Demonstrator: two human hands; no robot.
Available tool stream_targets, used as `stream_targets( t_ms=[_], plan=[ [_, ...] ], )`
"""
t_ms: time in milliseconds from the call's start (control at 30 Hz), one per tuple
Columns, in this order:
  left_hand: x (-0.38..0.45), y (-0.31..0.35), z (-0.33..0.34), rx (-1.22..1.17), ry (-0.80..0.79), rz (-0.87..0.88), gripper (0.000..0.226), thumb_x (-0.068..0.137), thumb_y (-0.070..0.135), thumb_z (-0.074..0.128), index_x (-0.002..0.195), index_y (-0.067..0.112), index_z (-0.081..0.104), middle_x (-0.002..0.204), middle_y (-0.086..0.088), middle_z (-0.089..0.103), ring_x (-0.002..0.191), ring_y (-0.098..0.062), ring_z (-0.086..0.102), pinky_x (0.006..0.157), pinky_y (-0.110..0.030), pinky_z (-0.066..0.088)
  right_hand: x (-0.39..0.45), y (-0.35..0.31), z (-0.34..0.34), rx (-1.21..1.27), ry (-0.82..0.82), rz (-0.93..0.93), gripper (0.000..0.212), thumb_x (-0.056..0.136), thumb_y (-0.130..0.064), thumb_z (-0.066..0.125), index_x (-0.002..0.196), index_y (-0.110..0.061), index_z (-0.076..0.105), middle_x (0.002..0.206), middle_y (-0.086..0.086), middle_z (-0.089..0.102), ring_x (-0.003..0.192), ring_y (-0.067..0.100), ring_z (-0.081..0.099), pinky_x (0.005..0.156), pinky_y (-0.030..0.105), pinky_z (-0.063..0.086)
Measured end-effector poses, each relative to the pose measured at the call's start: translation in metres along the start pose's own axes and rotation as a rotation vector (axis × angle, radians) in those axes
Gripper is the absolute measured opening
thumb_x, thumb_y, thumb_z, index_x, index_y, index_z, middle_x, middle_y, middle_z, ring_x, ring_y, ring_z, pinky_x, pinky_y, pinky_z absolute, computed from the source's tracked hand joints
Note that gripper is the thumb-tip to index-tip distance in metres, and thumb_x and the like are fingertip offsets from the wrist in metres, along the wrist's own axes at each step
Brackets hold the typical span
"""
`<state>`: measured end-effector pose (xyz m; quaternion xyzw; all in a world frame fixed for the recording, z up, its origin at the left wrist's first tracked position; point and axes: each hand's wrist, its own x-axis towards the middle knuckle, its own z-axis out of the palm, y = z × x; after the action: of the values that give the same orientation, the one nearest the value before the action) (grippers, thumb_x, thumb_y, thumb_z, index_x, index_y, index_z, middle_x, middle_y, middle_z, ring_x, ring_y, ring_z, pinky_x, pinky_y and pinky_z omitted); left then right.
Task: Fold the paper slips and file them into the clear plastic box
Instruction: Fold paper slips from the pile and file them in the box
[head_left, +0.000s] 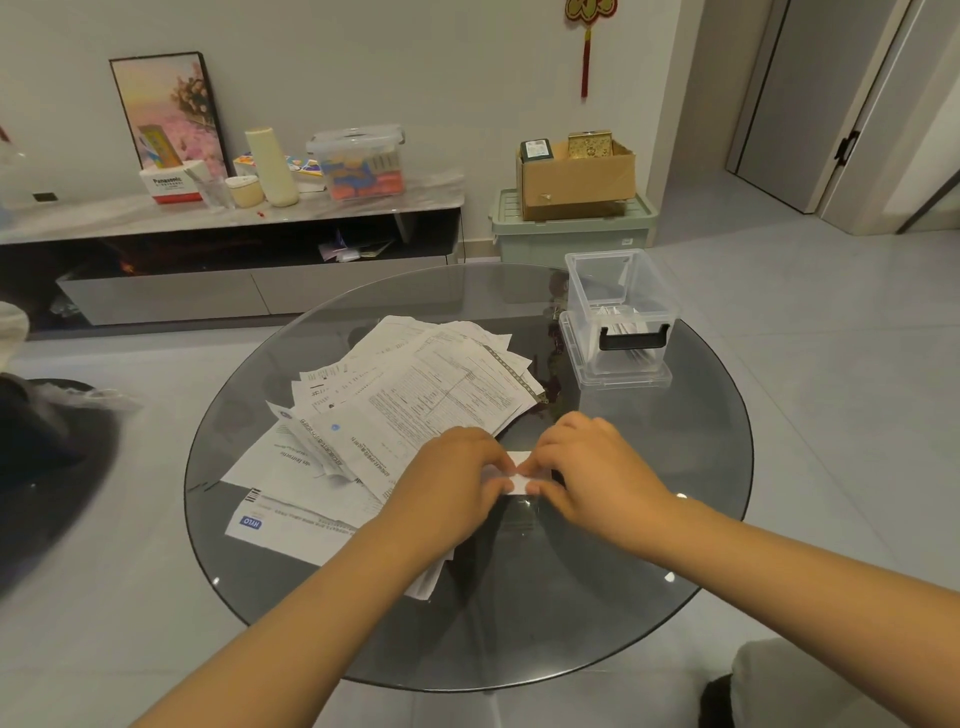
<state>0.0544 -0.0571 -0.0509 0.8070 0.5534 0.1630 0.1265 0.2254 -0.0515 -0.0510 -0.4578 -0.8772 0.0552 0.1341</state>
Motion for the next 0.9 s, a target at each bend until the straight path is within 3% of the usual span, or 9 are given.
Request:
stream_targets(
  t_ms=[100, 200, 300, 400, 467, 567, 633, 733, 900],
  plan=[
    [0.0, -0.001, -0.004, 0.029, -0.033, 0.018, 0.032, 0.085, 0.039, 0.063, 0.113, 0.024, 0.066, 0.112, 0.008, 0.064, 0.101, -0.008, 0.054, 0.086, -0.02, 0.041, 0.0, 0.001, -0.006, -0.053, -0.029, -0.039, 0.034, 0.091, -0.045, 0.05, 0.119, -0.029, 0.062, 0.111, -0.008, 0.06, 0.108, 0.016, 0.044, 0.084, 0.026, 0.027],
    [-0.001, 0.0, -0.004, 0.051, 0.006, 0.028, 0.032, 0.087, 0.039, 0.061, 0.116, 0.025, 0.065, 0.114, 0.007, 0.064, 0.102, -0.009, 0.055, 0.083, -0.017, 0.038, -0.002, 0.003, -0.008, -0.081, -0.006, -0.1, 0.027, 0.092, -0.039, 0.051, 0.103, -0.022, 0.068, 0.098, -0.004, 0.065, 0.099, 0.018, 0.049, 0.083, 0.028, 0.036],
    [-0.003, 0.0, -0.003, 0.07, 0.044, 0.061, 0.031, 0.089, 0.04, 0.058, 0.115, 0.027, 0.065, 0.114, 0.009, 0.065, 0.101, -0.008, 0.056, 0.078, -0.013, 0.033, -0.003, 0.002, -0.006, -0.12, 0.009, -0.125, 0.022, 0.087, -0.029, 0.055, 0.077, -0.014, 0.068, 0.072, 0.002, 0.065, 0.08, 0.021, 0.054, 0.066, 0.031, 0.044],
    [-0.003, -0.001, -0.004, 0.11, 0.074, 0.112, 0.031, 0.089, 0.041, 0.057, 0.115, 0.027, 0.066, 0.107, 0.008, 0.067, 0.096, -0.009, 0.058, 0.074, -0.014, 0.032, -0.002, 0.002, -0.005, -0.163, 0.075, -0.114, 0.022, 0.069, -0.023, 0.06, 0.049, -0.017, 0.054, 0.045, -0.002, 0.05, 0.051, 0.017, 0.051, 0.043, 0.022, 0.032],
    [-0.002, 0.001, -0.004, 0.19, 0.081, 0.174, 0.028, 0.09, 0.04, 0.053, 0.109, 0.025, 0.067, 0.097, 0.005, 0.068, 0.087, -0.012, 0.059, 0.068, -0.018, 0.032, -0.002, 0.002, -0.006, -0.117, 0.075, -0.127, 0.021, 0.076, -0.024, 0.058, 0.056, -0.017, 0.059, 0.052, -0.002, 0.054, 0.057, 0.017, 0.053, 0.048, 0.024, 0.034],
    [-0.001, 0.005, -0.003, 0.265, 0.074, 0.259, 0.027, 0.087, 0.034, 0.048, 0.077, 0.018, 0.066, 0.064, 0.001, 0.063, 0.057, -0.017, 0.055, 0.052, -0.023, 0.027, -0.003, 0.006, -0.012, -0.11, -0.037, -0.063, 0.024, 0.089, -0.036, 0.053, 0.087, -0.017, 0.067, 0.08, 0.002, 0.063, 0.084, 0.016, 0.052, 0.068, 0.03, 0.041],
    [0.001, 0.004, -0.002, 0.278, 0.132, 0.254, 0.026, 0.082, 0.03, 0.048, 0.065, 0.016, 0.061, 0.052, 0.003, 0.056, 0.045, -0.017, 0.049, 0.045, -0.021, 0.02, -0.003, 0.006, -0.014, -0.12, -0.017, -0.067, 0.021, 0.087, -0.034, 0.056, 0.083, -0.016, 0.068, 0.076, 0.003, 0.062, 0.078, 0.018, 0.054, 0.062, 0.027, 0.035],
    [0.0, 0.008, -0.004, 0.158, 0.163, 0.185, 0.02, 0.091, 0.029, 0.049, 0.089, 0.019, 0.066, 0.075, 0.004, 0.065, 0.066, -0.015, 0.056, 0.057, -0.024, 0.034, -0.004, 0.006, -0.016, -0.158, 0.134, -0.084, 0.016, 0.07, -0.027, 0.063, 0.055, -0.02, 0.063, 0.046, -0.005, 0.052, 0.047, 0.015, 0.051, 0.045, 0.021, 0.026],
    [0.007, 0.017, -0.012, -0.01, 0.23, 0.102, 0.011, 0.09, 0.022, 0.058, 0.09, 0.019, 0.068, 0.089, 0.004, 0.066, 0.085, -0.014, 0.057, 0.076, -0.026, 0.042, -0.006, 0.009, -0.022, -0.05, 0.259, -0.026, 0.014, 0.073, -0.024, 0.059, 0.062, -0.018, 0.066, 0.054, -0.005, 0.058, 0.055, 0.018, 0.054, 0.043, 0.027, 0.04]
  ],
)
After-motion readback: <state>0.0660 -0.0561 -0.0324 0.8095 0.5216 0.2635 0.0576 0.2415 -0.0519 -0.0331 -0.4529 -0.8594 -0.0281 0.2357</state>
